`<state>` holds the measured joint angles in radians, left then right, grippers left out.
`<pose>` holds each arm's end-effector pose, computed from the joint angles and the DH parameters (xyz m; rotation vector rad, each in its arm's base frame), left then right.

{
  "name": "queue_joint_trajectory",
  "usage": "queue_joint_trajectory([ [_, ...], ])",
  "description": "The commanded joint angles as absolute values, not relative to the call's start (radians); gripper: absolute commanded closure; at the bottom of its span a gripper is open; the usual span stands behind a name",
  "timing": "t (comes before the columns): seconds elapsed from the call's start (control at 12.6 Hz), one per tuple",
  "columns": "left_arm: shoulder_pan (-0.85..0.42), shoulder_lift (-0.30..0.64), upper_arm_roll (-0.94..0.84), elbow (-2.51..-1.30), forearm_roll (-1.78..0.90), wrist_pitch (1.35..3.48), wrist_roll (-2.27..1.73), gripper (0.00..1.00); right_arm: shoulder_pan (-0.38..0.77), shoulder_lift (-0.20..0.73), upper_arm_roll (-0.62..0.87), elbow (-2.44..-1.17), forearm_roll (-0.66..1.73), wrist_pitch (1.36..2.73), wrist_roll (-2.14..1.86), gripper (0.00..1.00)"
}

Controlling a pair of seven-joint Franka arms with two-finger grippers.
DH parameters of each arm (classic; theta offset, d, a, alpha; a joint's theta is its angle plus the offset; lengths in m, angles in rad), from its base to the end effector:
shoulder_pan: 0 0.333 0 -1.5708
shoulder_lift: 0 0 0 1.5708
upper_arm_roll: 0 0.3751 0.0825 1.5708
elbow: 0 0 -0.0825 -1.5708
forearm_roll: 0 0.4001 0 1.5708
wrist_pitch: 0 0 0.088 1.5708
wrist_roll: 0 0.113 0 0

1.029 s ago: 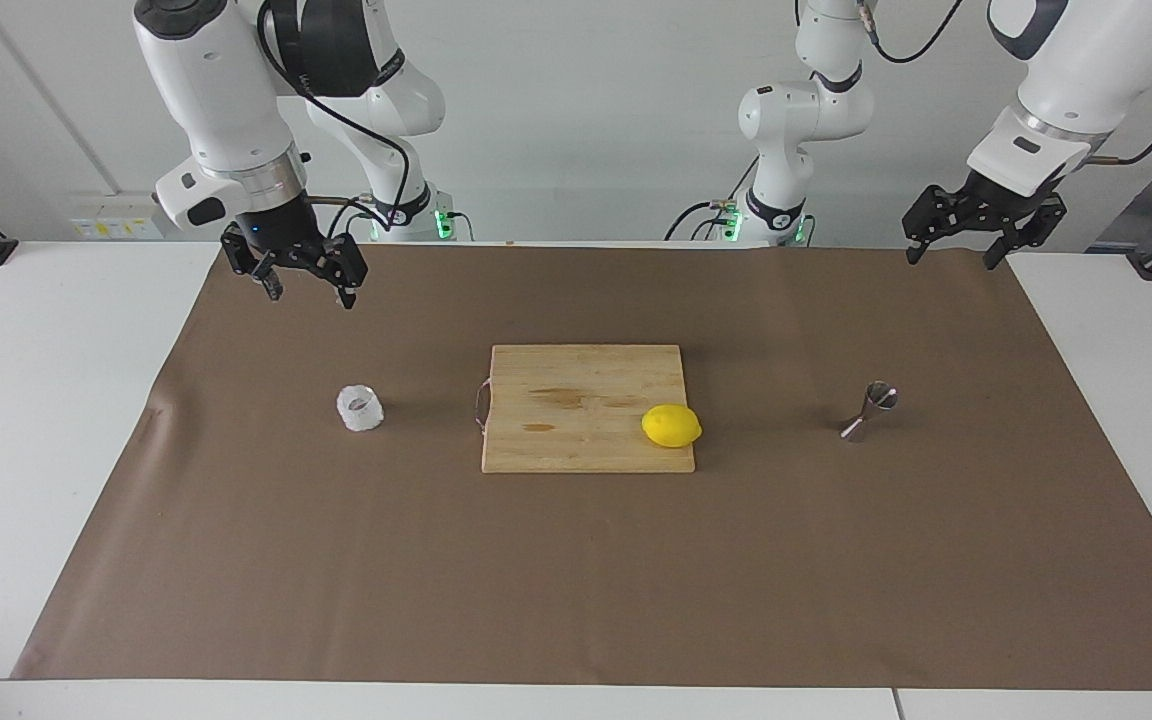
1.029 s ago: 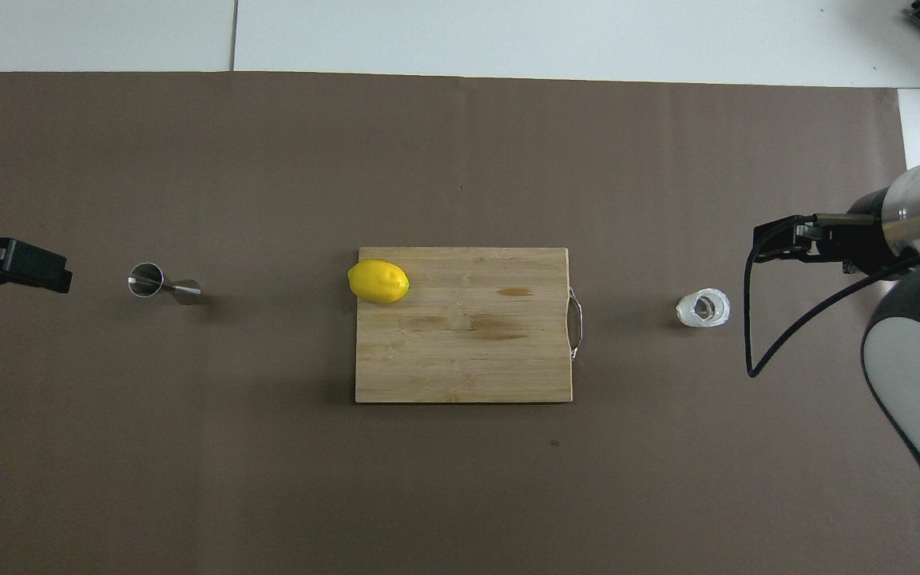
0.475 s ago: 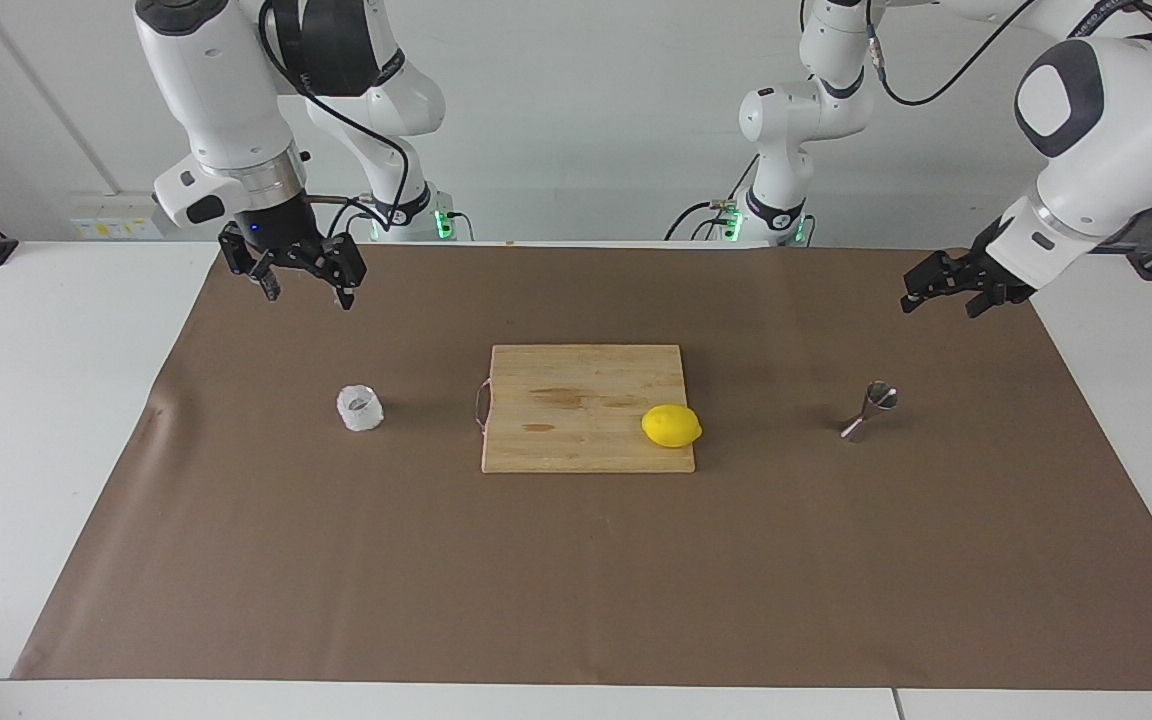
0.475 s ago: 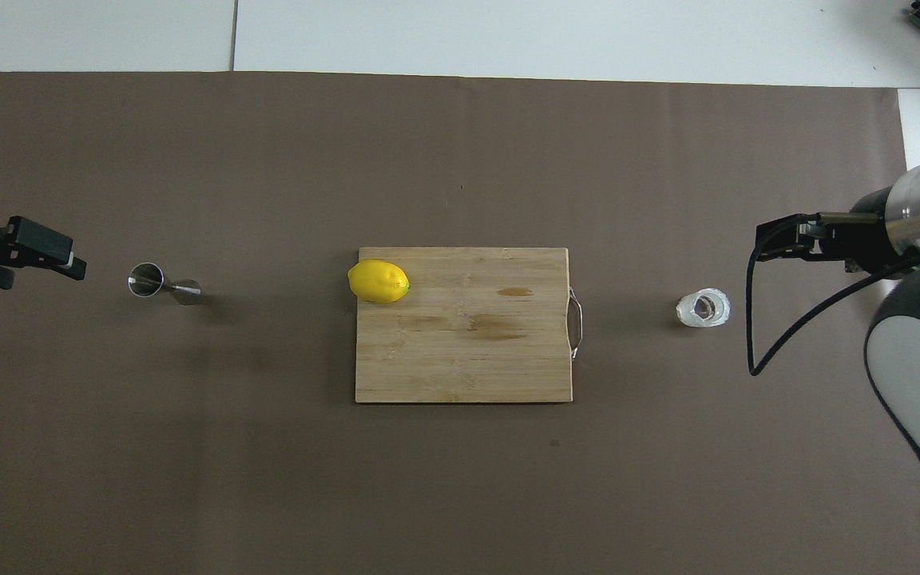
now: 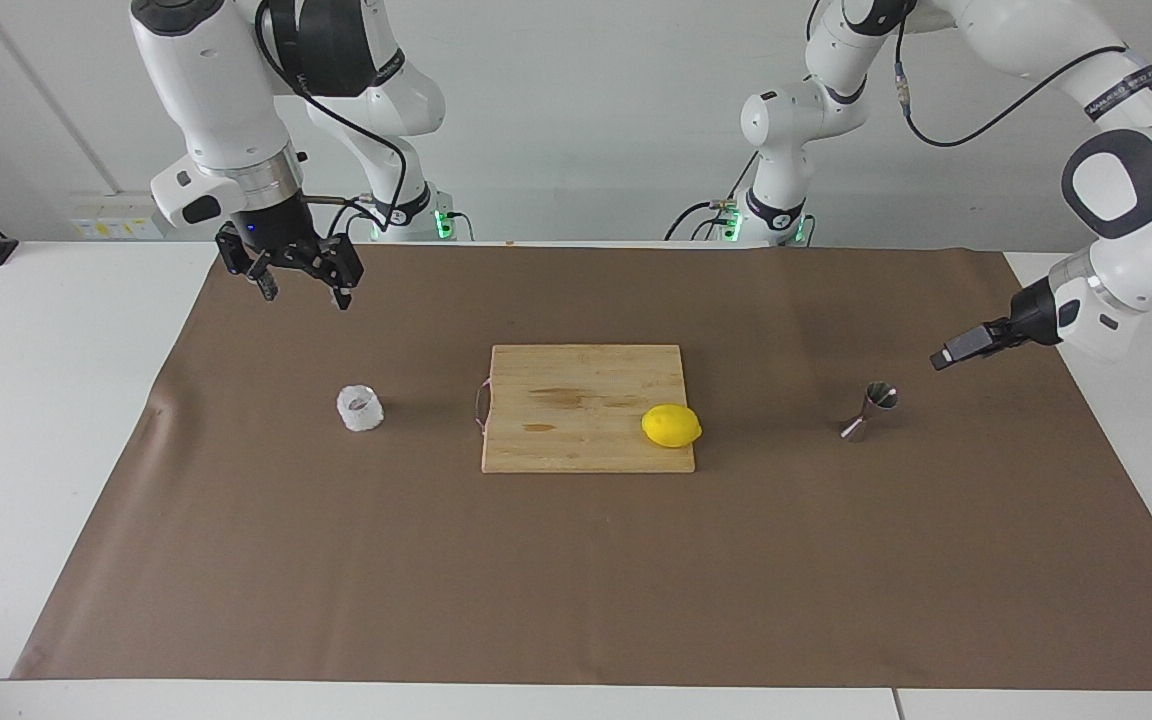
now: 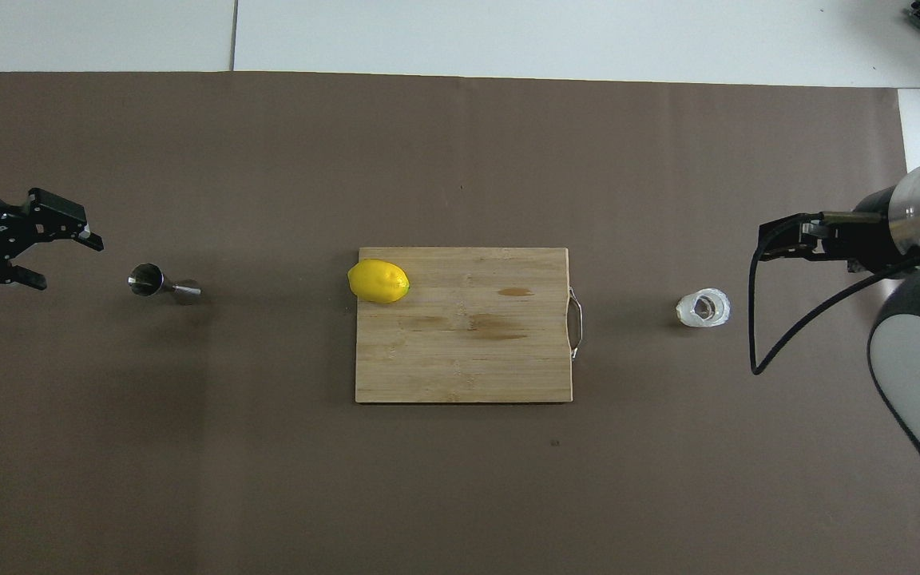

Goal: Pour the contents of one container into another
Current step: 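Open the left gripper and move it toward the metal jigger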

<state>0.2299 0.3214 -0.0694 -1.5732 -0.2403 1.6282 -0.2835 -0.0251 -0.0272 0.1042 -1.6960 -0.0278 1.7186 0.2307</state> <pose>0.6532 0.0855 0.4855 2.7856 0.6975 -0.4066 0.5704 0.0433 0.6446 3.1095 -0.2308 0.0838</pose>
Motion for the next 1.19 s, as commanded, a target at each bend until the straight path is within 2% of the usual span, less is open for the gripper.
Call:
queue_joint_trajectory([
  [0.0,0.264,0.376,-0.074,-1.555,-0.313,1.651,-0.399,0.00,-0.038,-0.038,0.107,-1.706,-0.026,1.723,0.215,0.00],
  [0.4,0.299,0.399,-0.075,-1.595,-0.460,1.672,-0.618,0.00,-0.038,-0.038,0.107,-1.706,-0.026,1.721,0.215,0.00],
  [0.71,0.296,0.400,-0.075,-1.679,-0.541,1.661,-0.634,0.00,-0.038,-0.038,0.107,-1.706,-0.026,1.723,0.215,0.00],
  [1.11,0.304,0.400,-0.075,-1.729,-0.615,1.672,-0.634,0.00,-0.038,-0.038,0.107,-1.706,-0.026,1.723,0.215,0.00],
])
